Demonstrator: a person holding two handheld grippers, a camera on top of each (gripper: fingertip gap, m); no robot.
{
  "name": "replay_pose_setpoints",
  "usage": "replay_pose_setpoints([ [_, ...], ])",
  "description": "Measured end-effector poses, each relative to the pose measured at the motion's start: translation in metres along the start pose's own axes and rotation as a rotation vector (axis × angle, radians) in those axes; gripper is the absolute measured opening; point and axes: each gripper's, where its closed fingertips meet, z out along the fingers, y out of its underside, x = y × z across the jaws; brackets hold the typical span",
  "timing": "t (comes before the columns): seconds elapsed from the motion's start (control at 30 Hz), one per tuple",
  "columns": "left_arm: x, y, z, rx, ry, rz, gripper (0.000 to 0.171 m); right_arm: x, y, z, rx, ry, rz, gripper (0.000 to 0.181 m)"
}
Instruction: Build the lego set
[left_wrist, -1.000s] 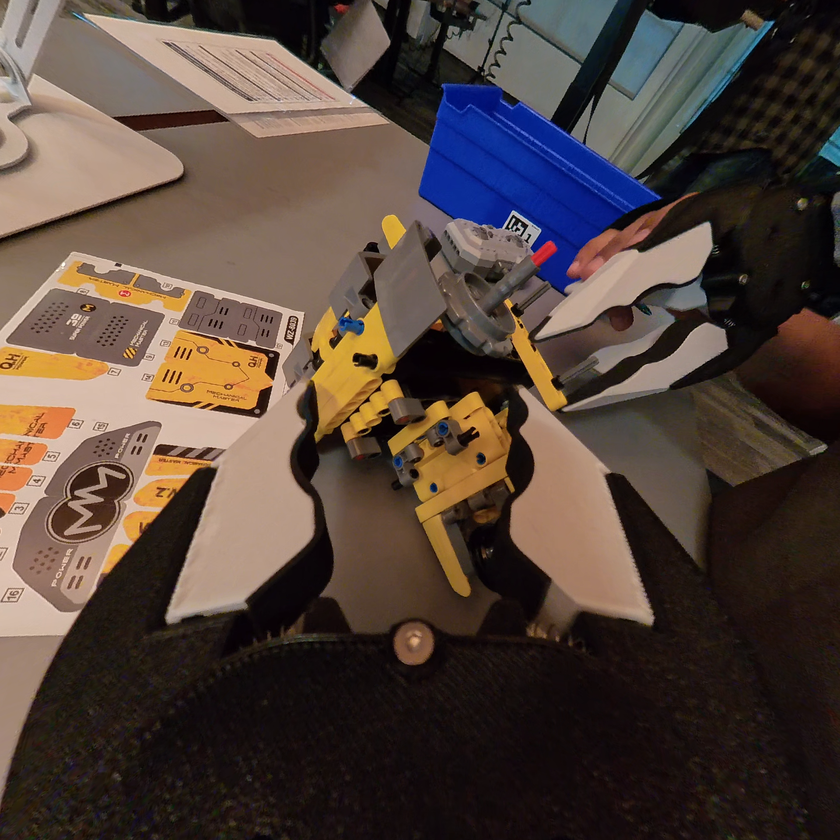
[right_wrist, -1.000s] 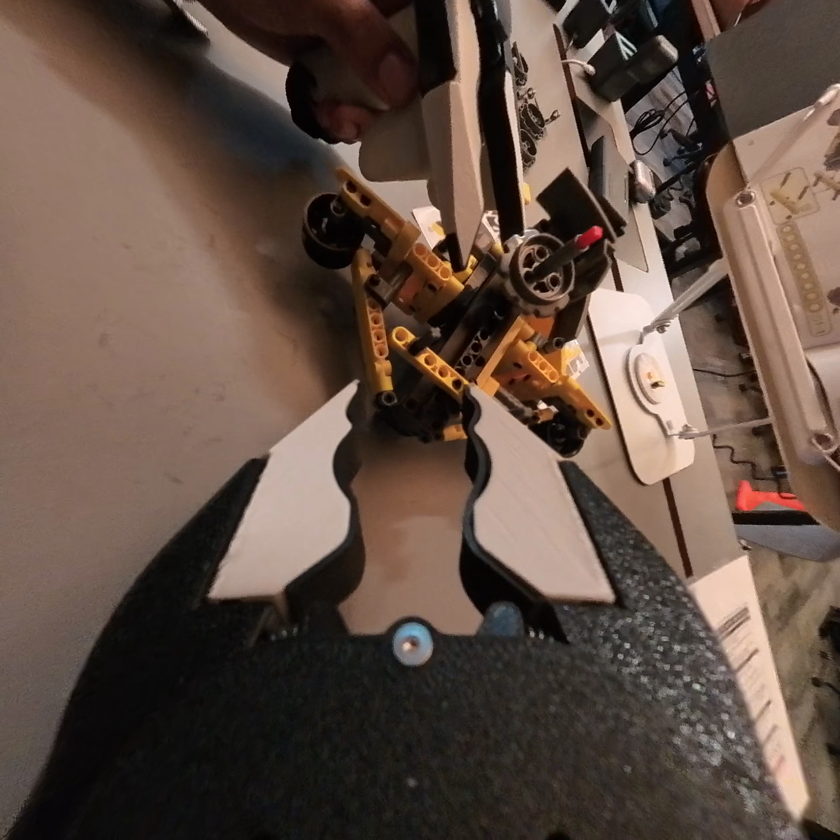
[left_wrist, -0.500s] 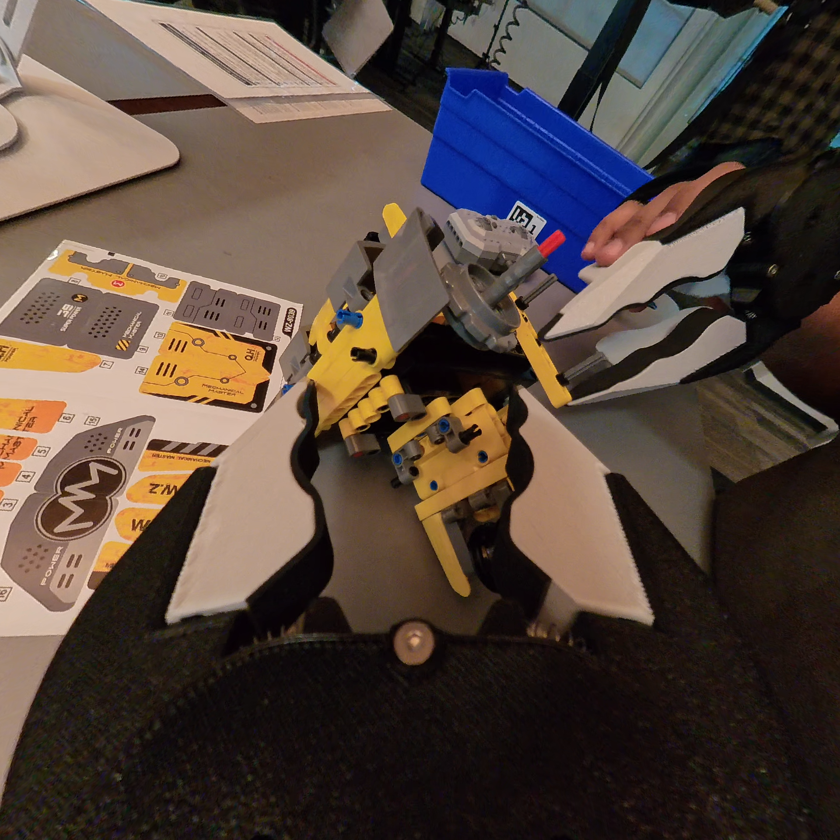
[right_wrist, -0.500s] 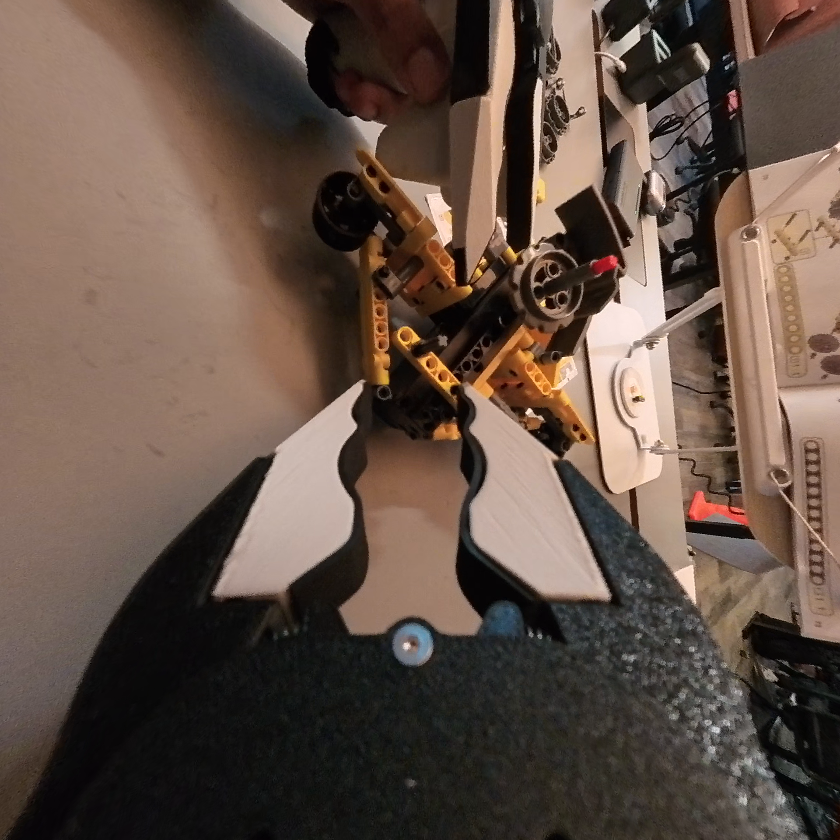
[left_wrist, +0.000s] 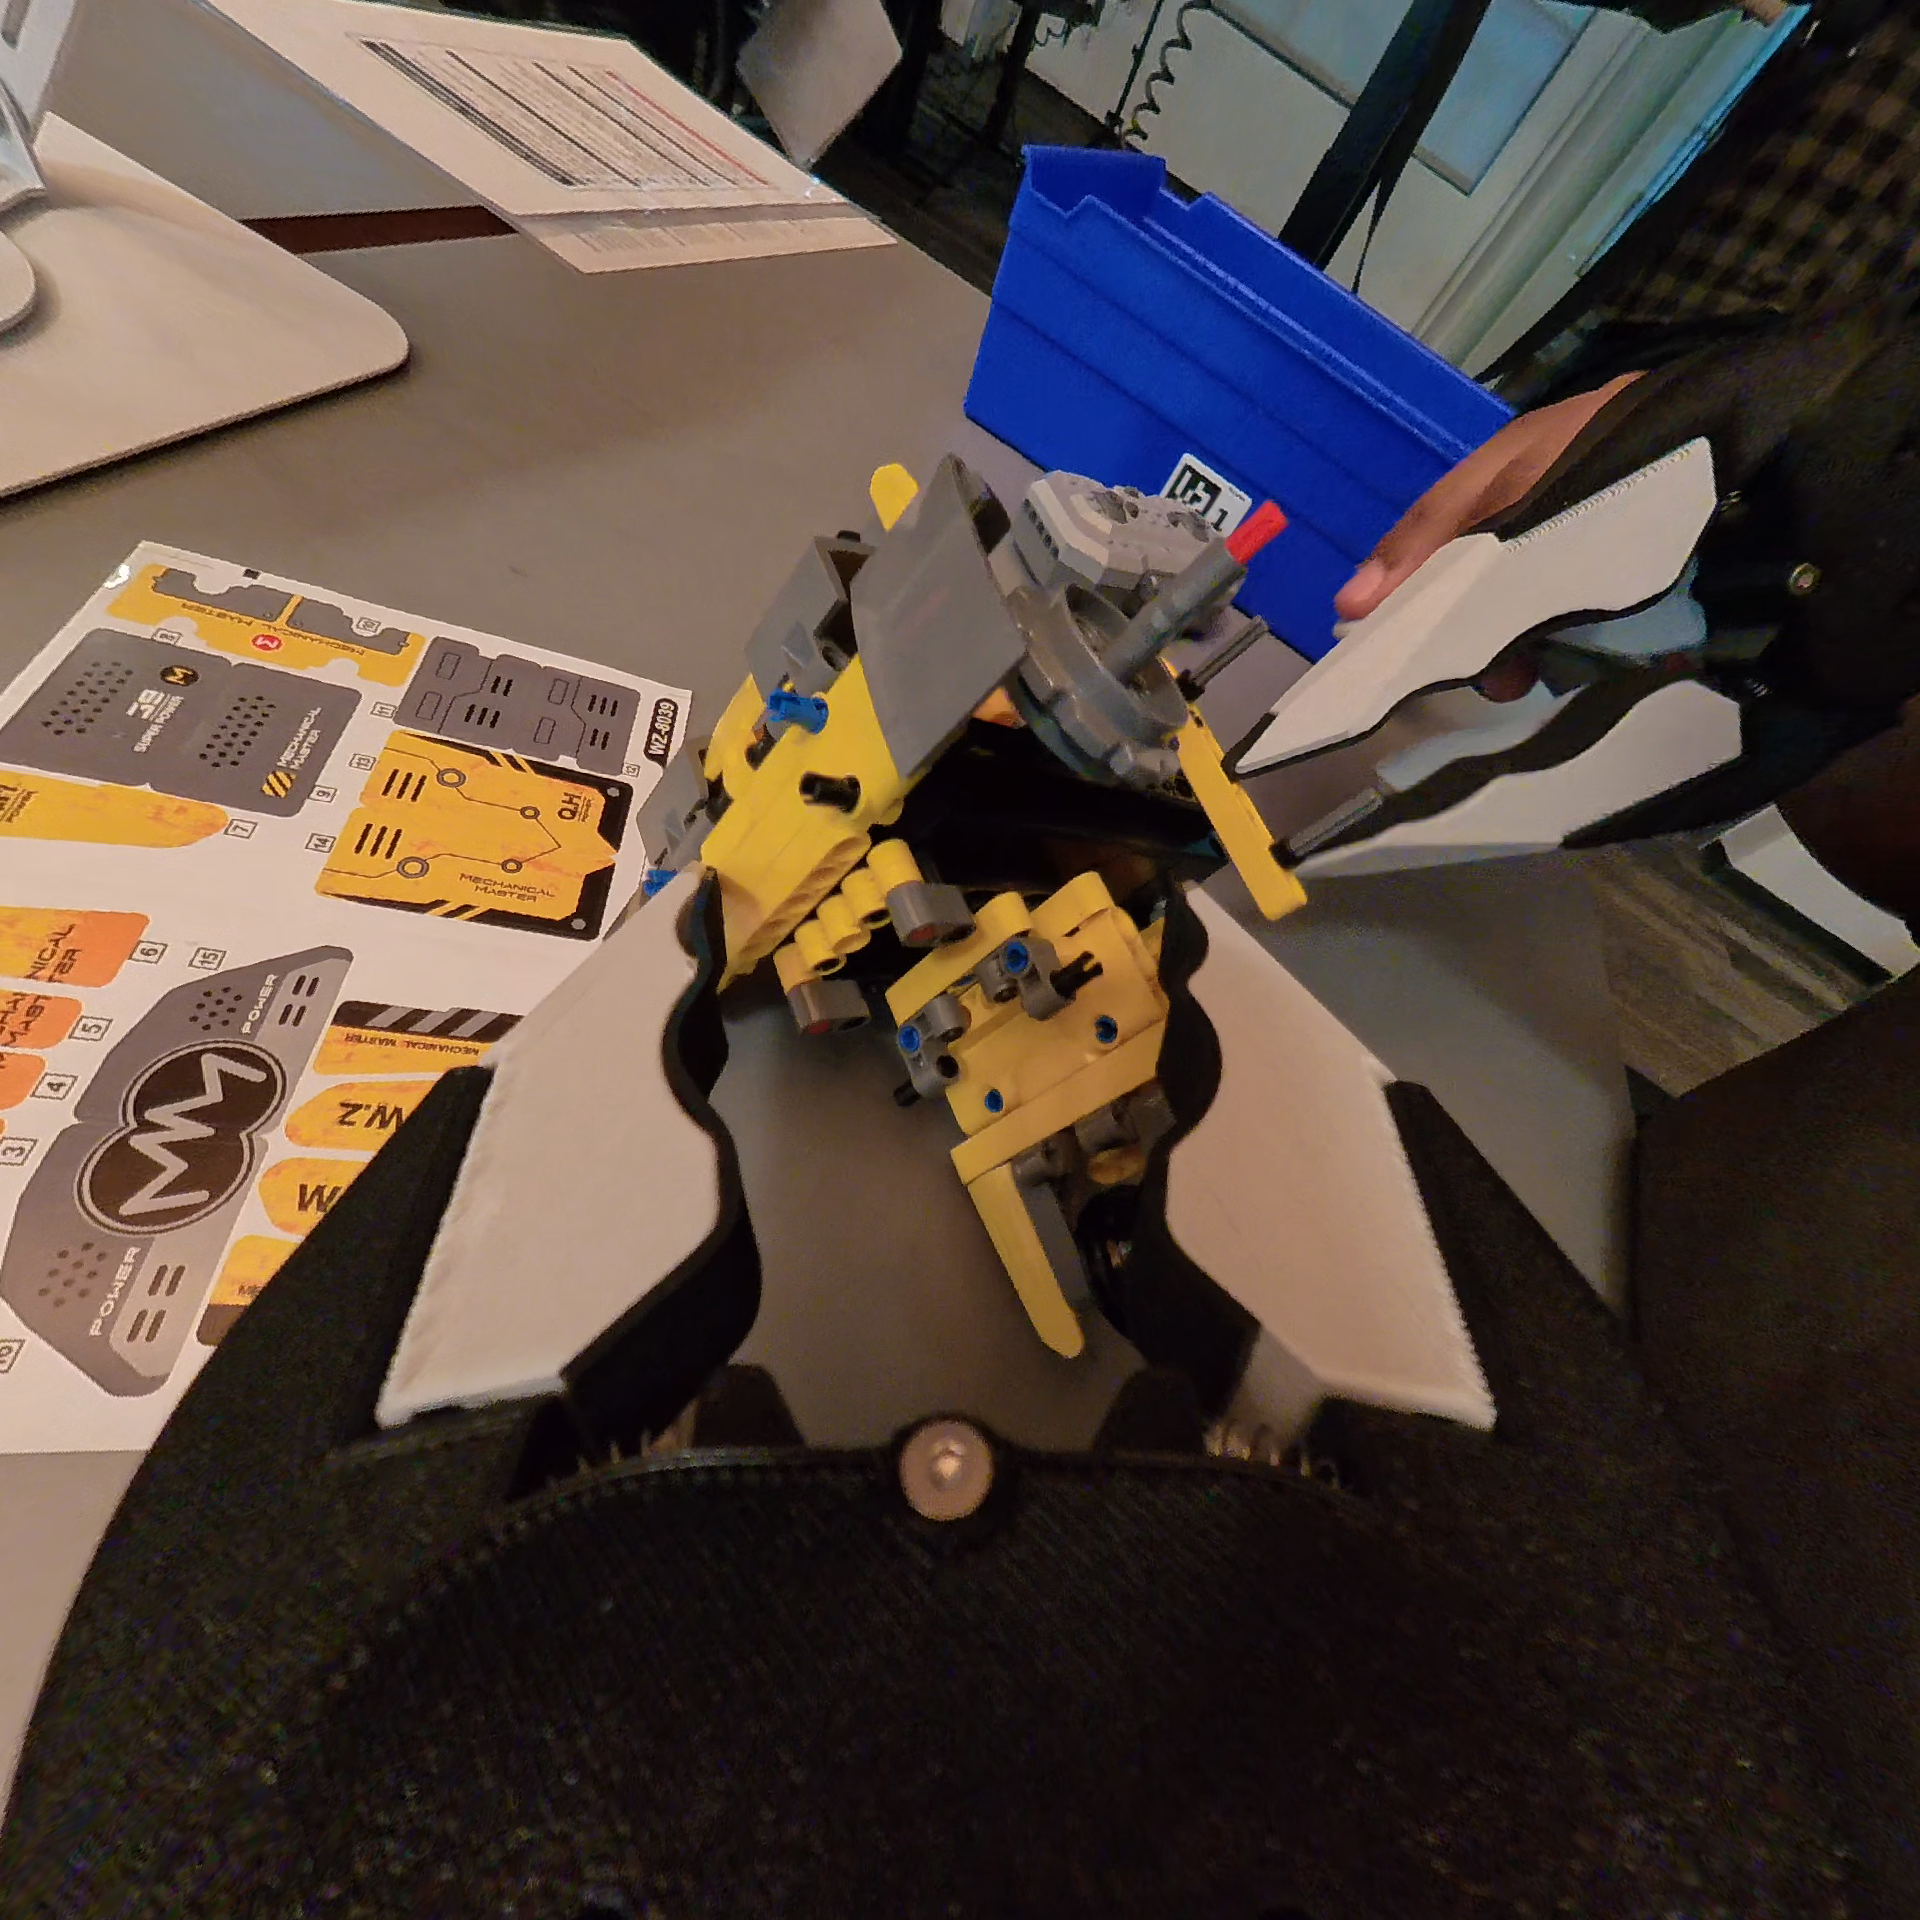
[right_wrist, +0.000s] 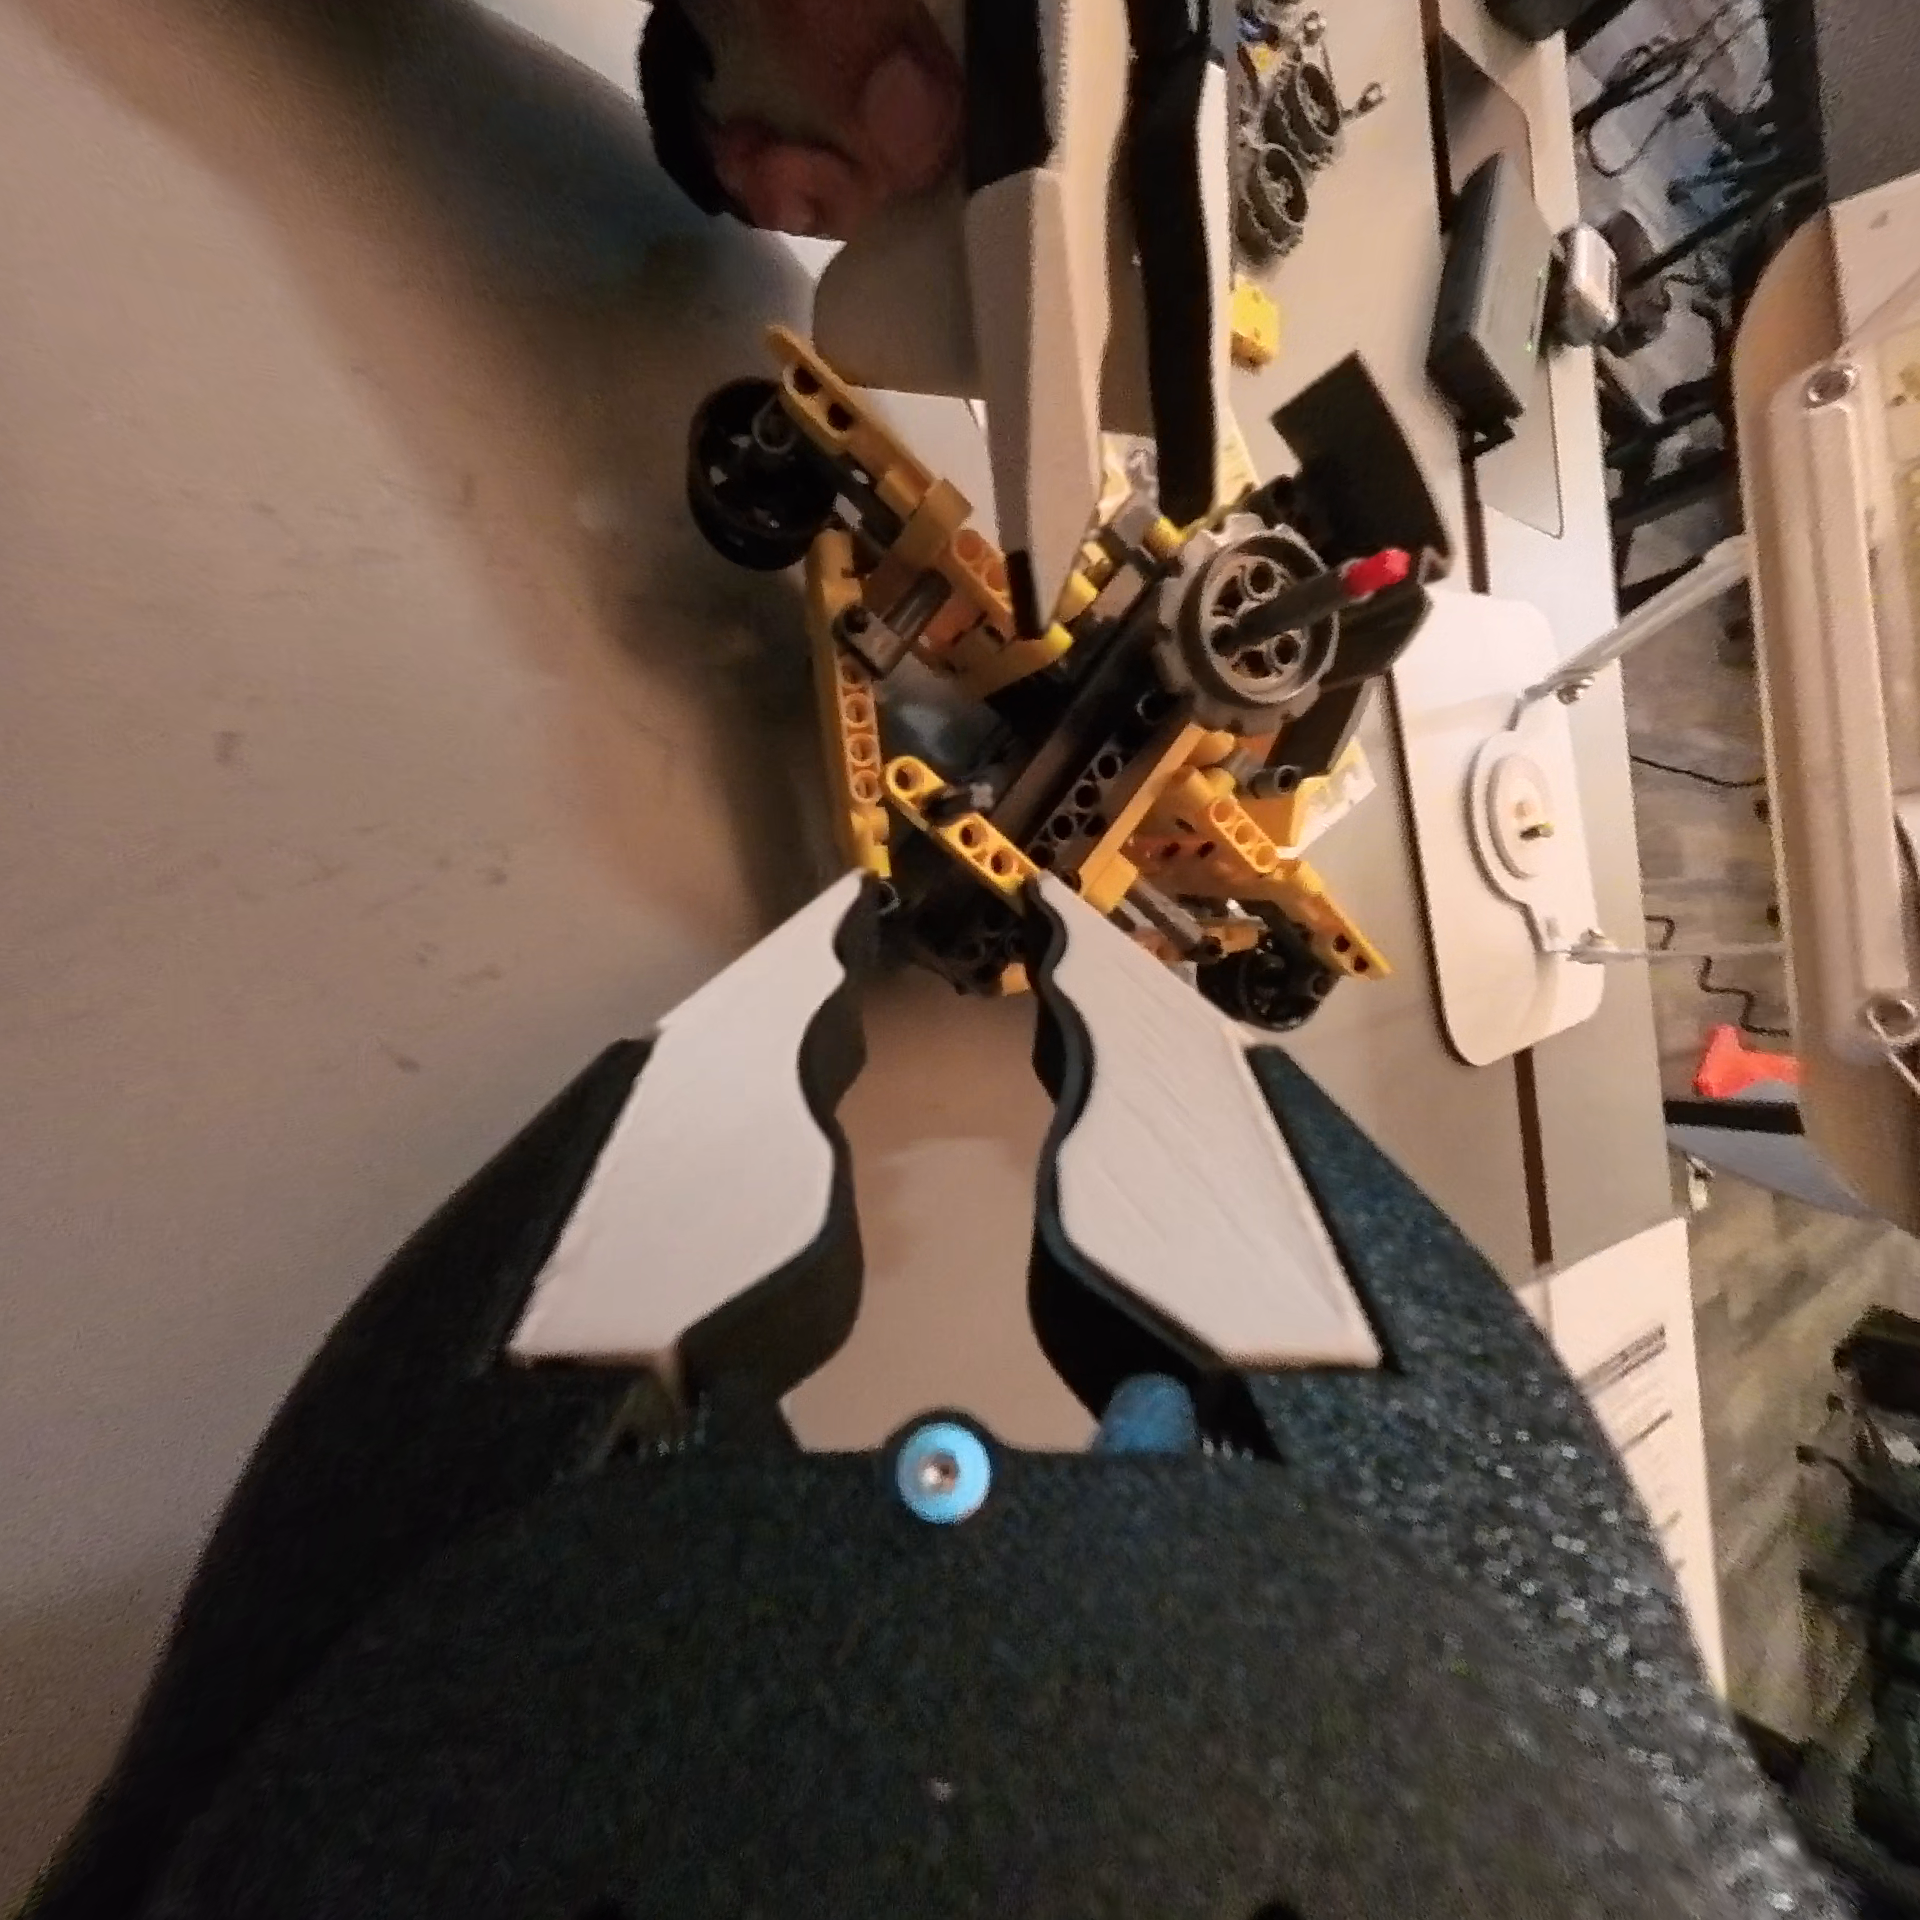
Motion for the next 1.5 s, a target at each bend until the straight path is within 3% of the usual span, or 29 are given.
replay_pose_setpoints([
  [0.17, -0.001, 0.002, 0.001, -0.014, -0.014, 0.014, 0.082, 0.010, 0.001, 0.001, 0.017, 0.103, -0.004, 0.008],
  [0.4, -0.002, 0.003, 0.002, -0.025, -0.027, 0.019, 0.082, 0.008, -0.002, 0.000, 0.042, 0.072, 0.077, 0.009],
  [0.77, -0.004, 0.004, 0.002, -0.027, -0.025, 0.010, 0.081, 0.015, -0.005, -0.010, 0.159, -0.038, 0.465, 0.031],
  [1.0, -0.004, 0.005, 0.002, -0.029, -0.024, 0.006, 0.082, 0.017, -0.002, -0.002, 0.116, -0.018, 0.604, 0.023],
  [1.33, -0.003, 0.006, 0.003, -0.038, -0.033, 0.015, 0.083, 0.018, 0.003, 0.000, 0.021, 0.115, 0.593, 0.016],
  [1.5, -0.003, 0.005, 0.004, -0.030, -0.035, 0.004, 0.084, 0.020, 0.006, 0.000, 0.049, 0.101, 0.700, 0.016],
])
